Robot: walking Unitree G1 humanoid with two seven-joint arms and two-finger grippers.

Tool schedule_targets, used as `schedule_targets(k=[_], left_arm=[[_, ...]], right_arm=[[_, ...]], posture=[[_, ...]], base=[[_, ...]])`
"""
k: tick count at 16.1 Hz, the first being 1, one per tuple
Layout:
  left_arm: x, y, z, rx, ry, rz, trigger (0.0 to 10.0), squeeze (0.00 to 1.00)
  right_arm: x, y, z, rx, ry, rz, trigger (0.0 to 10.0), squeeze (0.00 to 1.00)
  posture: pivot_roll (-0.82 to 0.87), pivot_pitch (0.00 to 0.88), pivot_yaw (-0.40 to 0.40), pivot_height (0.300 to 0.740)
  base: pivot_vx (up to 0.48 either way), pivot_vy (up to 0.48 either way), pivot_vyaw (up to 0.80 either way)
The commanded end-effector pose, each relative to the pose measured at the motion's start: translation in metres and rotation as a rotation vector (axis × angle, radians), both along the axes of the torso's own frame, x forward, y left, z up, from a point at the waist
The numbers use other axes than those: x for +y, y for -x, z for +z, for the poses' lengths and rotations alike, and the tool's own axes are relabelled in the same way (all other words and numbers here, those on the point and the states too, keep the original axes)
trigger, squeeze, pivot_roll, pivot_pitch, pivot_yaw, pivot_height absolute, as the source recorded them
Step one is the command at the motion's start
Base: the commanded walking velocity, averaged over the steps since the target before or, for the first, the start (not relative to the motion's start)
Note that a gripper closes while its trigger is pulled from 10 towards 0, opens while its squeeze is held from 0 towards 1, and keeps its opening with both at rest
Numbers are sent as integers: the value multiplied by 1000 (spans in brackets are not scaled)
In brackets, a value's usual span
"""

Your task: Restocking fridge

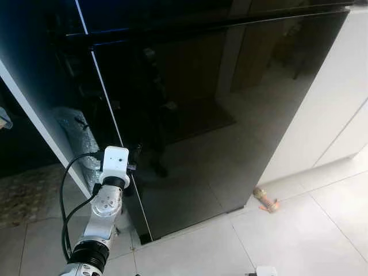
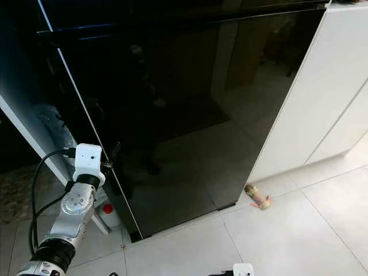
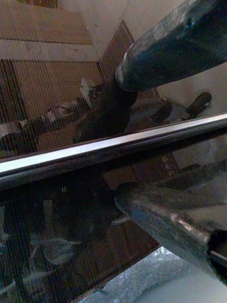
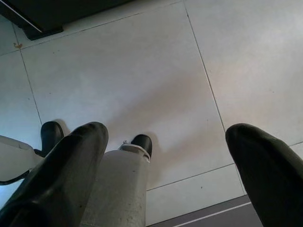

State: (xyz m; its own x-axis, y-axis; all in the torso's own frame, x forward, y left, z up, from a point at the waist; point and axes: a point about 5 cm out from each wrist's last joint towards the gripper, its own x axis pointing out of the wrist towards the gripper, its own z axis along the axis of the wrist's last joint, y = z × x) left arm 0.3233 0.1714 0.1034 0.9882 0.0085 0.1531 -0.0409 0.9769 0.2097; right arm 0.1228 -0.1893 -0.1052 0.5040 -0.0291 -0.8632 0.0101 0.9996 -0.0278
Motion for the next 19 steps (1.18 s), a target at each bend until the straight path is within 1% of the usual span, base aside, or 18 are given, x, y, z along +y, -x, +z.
schedule_targets(k=[1, 16, 17, 19], left_arm=[[14, -3, 3, 4, 14, 64, 10000, 0], [13, -4, 3, 3, 19, 50, 10000, 0], [12, -2, 3, 4, 19, 39, 10000, 0], [13, 4, -2, 9, -8, 13, 10000, 0]], right_arm=[[1, 4, -2, 20, -4, 2, 10000, 0], [0, 4, -1, 20, -2, 5, 10000, 0], [1, 4, -1, 20, -2, 3, 10000, 0], [1, 4, -2, 19, -4, 2, 10000, 0]], posture=[[-102, 0, 10, 740], [-102, 0, 7, 740], [-102, 0, 8, 740], [-101, 0, 11, 740]], base=[[480, 0, 0], [480, 0, 0], [0, 0, 0], [0, 0, 0]])
